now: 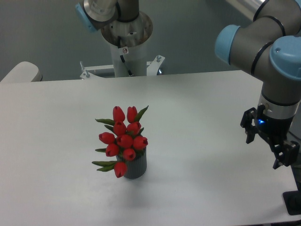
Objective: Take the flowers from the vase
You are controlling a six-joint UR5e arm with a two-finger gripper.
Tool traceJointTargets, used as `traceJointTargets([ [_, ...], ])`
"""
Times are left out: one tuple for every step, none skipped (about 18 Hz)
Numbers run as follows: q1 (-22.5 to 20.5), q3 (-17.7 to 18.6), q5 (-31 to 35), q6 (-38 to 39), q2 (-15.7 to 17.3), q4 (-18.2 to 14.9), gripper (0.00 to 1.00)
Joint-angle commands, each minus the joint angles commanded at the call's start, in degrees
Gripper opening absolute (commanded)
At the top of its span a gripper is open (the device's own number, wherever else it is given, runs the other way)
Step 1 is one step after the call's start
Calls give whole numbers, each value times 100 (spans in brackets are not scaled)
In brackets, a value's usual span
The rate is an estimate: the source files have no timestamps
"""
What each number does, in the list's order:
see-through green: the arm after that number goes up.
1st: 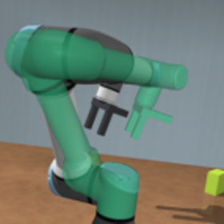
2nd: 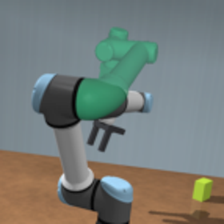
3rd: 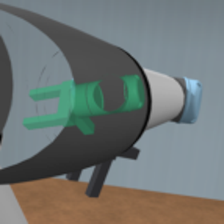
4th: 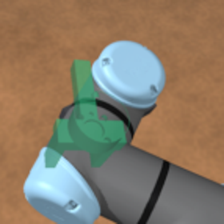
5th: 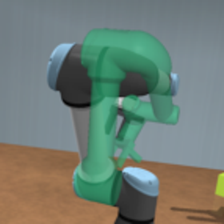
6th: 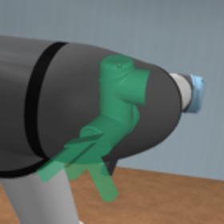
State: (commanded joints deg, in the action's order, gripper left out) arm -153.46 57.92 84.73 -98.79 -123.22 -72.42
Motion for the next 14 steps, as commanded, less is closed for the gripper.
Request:
traceJointTargets([
  [0,17,-17,-9,0,9,100],
  [-9,44,-26,-9,9,0,100],
  [-26,79,-44,-9,26,9,100],
  [-44,140,-61,17,52,26,100],
  [-44,210,-70,52,79,35,100],
  [-44,281,-70,70,105,44,100],
  [-44,333,-88,79,158,44,100],
  [-44,412,-131,70,193,44,100],
  [-61,500,-245,79,246,44,100],
  [-105,614,-420,79,307,53,100],
  [-166,702,-605,88,369,44,100],
  [-228,816,-789,88,439,44,100],
  [-298,922,-982,88,509,44,100],
  [-360,1027,-1176,97,571,44,100],
])
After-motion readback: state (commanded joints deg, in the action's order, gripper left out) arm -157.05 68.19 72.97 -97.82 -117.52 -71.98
